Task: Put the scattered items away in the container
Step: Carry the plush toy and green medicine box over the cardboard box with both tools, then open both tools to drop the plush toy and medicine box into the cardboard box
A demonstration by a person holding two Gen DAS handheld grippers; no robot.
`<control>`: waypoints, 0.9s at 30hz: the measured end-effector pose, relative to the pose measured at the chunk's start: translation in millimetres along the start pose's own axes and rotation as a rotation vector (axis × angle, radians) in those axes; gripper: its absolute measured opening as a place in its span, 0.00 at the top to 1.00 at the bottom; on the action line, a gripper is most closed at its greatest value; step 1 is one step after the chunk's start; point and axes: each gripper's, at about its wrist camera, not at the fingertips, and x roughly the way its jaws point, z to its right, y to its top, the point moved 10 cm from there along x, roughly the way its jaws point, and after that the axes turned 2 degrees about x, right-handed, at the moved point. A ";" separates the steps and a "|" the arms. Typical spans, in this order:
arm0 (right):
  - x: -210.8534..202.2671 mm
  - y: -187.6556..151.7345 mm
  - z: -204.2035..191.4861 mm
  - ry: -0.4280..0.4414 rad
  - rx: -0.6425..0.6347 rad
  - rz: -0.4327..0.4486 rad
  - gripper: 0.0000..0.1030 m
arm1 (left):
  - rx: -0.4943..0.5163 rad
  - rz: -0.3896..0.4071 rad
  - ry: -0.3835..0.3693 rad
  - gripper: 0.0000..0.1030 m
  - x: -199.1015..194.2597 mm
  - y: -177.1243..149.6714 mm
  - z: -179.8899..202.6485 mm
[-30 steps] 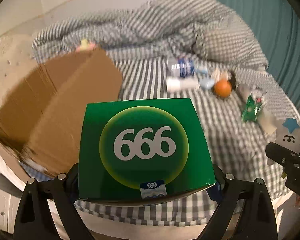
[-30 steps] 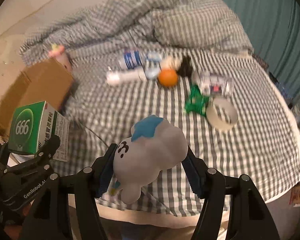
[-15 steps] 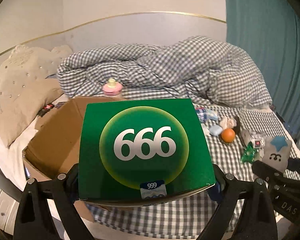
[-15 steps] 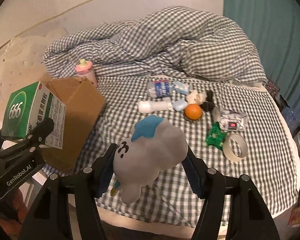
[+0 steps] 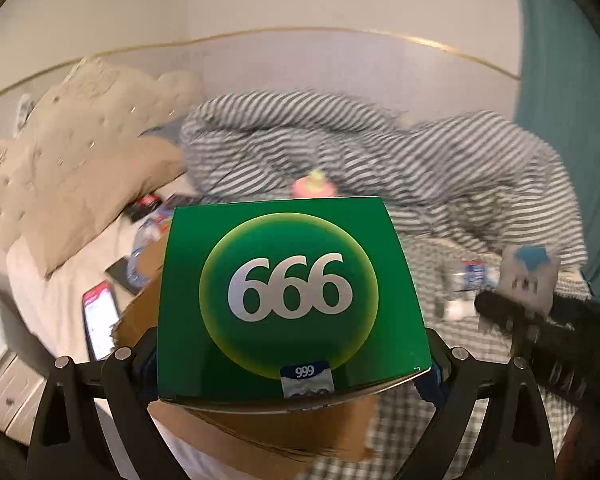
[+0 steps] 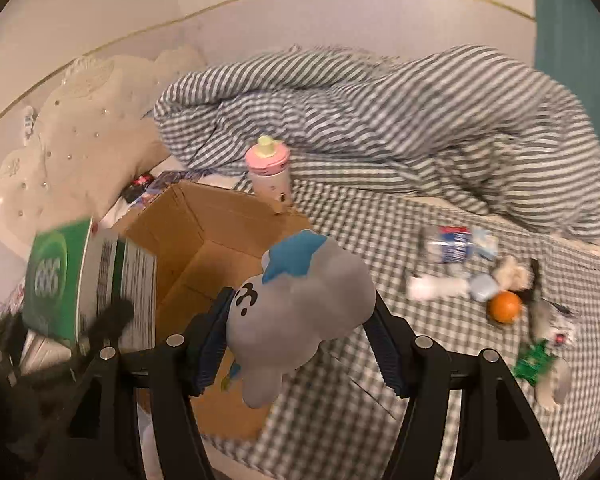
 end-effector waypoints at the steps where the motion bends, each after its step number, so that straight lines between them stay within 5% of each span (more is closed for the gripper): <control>1: 14.7 5.2 -9.3 0.009 -0.008 -0.020 0.39 | -0.007 -0.016 0.008 0.06 7.3 -3.7 -5.6; 10: 98.6 18.2 -62.1 0.051 -0.058 -0.120 0.38 | -0.073 -0.163 0.034 0.06 70.6 -39.5 -42.6; 13: 112.1 17.4 -59.4 0.017 -0.051 -0.119 0.15 | -0.080 -0.200 0.015 0.04 87.2 -48.2 -43.9; 17: 114.9 16.7 -48.0 0.002 -0.028 -0.118 0.15 | -0.064 -0.248 0.049 0.00 102.0 -57.6 -42.1; 27: 82.9 17.4 -9.4 -0.009 0.014 -0.084 0.15 | -0.032 -0.204 0.024 0.00 82.3 -44.0 -16.1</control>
